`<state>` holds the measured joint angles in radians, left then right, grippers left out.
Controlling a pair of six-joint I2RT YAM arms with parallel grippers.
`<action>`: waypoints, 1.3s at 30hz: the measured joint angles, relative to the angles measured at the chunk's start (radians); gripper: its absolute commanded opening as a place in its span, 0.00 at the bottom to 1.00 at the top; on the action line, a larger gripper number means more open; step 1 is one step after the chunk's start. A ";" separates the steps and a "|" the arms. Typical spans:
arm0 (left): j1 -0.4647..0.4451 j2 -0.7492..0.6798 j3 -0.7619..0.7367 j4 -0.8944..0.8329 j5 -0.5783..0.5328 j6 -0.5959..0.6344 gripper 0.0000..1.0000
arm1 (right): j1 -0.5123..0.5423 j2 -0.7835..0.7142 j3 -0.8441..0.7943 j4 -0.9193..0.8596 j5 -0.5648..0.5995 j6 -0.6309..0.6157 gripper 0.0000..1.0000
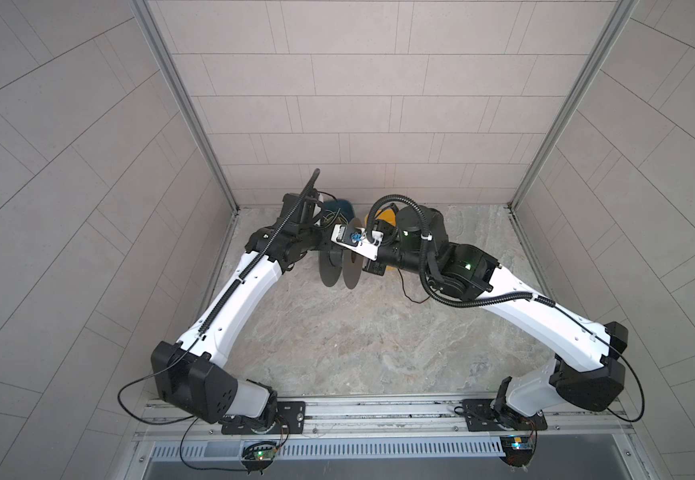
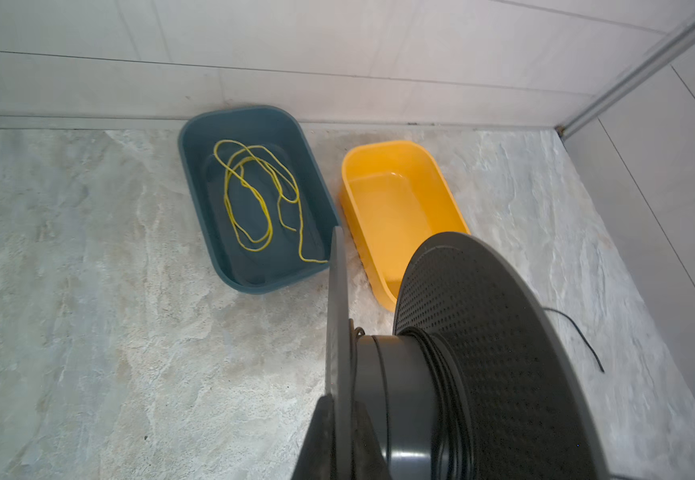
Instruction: Wrap the cables
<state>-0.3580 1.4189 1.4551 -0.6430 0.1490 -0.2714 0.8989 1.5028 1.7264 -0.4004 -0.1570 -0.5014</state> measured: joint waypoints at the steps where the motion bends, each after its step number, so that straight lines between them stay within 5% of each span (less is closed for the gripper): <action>1: -0.002 0.000 0.000 -0.005 0.016 0.011 0.00 | -0.023 0.005 0.013 0.000 -0.020 0.014 0.00; 19: -0.012 -0.047 -0.053 -0.064 0.229 0.201 0.00 | -0.340 0.153 0.177 0.006 -0.133 0.377 0.00; 39: -0.053 -0.109 -0.104 -0.056 0.323 0.275 0.00 | -0.555 0.212 0.214 0.022 -0.013 0.713 0.00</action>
<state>-0.4110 1.3102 1.3514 -0.6991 0.4721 0.0040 0.3443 1.7149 1.9408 -0.3786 -0.1699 0.2111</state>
